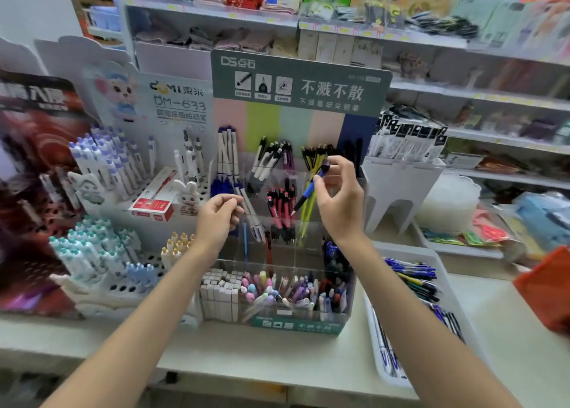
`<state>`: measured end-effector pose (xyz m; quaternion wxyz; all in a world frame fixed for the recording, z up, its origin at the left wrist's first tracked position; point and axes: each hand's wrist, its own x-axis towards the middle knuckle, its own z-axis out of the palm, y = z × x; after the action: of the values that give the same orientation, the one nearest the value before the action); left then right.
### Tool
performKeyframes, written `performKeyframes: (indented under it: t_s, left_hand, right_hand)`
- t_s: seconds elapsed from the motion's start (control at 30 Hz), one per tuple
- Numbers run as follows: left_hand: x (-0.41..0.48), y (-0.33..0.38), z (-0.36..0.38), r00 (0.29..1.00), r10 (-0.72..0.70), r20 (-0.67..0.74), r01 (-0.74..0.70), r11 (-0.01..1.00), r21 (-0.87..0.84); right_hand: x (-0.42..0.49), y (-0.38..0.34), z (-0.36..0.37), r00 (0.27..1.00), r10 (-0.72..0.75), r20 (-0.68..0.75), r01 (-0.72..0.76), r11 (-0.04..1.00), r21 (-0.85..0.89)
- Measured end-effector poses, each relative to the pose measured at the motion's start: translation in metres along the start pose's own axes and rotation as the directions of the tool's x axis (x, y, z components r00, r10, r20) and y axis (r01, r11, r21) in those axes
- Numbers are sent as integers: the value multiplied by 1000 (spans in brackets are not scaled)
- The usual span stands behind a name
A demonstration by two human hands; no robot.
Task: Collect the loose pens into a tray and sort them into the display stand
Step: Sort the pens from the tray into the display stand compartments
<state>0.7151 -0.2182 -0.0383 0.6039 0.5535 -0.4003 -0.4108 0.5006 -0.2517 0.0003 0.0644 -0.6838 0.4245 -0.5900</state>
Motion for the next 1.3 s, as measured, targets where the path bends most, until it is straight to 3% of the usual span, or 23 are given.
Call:
performKeyframes:
  t_s: [0.13, 0.23, 0.37, 0.5, 0.67, 0.83, 1.0, 1.17, 1.23, 1.3]
  left_hand:
    - [0, -5, 37, 997, -13, 72, 14, 1000, -8]
    - [-7, -10, 53, 995, -23, 96, 24, 1000, -9]
    - [-16, -14, 62, 992, -41, 118, 41, 999, 3]
    - [-17, -14, 66, 992, -43, 122, 41, 999, 21]
    - [-24, -18, 83, 989, -39, 146, 29, 997, 68]
    - [-49, -25, 122, 988, -47, 148, 32, 994, 101]
    - [-98, -43, 186, 994, -53, 101, 38, 990, 139]
    - [-154, -84, 266, 979, -159, 124, 131, 970, 205]
    - [-169, -113, 288, 969, -215, 118, 173, 940, 296]
    - [-182, -140, 304, 953, -278, 118, 184, 844, 504]
  right_hand:
    - [11, 23, -50, 983, 81, -167, -94, 993, -75]
    - [8, 38, -68, 977, 92, -193, -118, 985, -127]
    - [-9, 62, -60, 993, 119, -25, -121, 957, -265]
    - [-23, 80, -49, 993, 47, 111, 7, 899, -438]
    - [-32, 83, -73, 998, 66, -1, -63, 942, -331]
    - [-55, 115, -125, 990, 143, 5, -134, 943, -306]
    - [-88, 169, -194, 937, 314, 150, -260, 918, -298]
    - [-140, 229, -267, 823, 424, 379, -271, 878, -394]
    - [-163, 250, -287, 795, 432, 426, -234, 866, -442]
    - [-186, 262, -298, 747, 456, 484, -215, 854, -474]
